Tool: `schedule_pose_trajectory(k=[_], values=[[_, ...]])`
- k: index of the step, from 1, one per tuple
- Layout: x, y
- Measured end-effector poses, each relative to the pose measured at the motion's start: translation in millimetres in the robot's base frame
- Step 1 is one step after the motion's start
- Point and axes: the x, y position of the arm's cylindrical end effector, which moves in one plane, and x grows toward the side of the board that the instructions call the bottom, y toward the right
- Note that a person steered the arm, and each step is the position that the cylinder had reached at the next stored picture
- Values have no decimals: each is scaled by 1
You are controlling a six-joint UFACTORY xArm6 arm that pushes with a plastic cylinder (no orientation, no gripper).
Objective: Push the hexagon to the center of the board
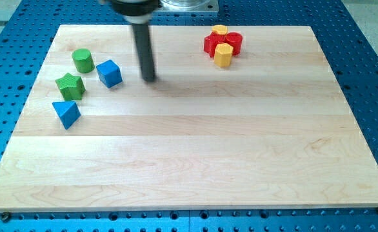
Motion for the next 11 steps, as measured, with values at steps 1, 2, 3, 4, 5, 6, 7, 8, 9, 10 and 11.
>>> schedule_pose_trajectory(k=[1,2,3,4,5,6,7,8,9,10,11], values=[[8,68],[-60,193],[-142,210],[-122,135],[-50,70],[12,14],[4,55],[-8,116],[2,167],[24,91],[34,30]])
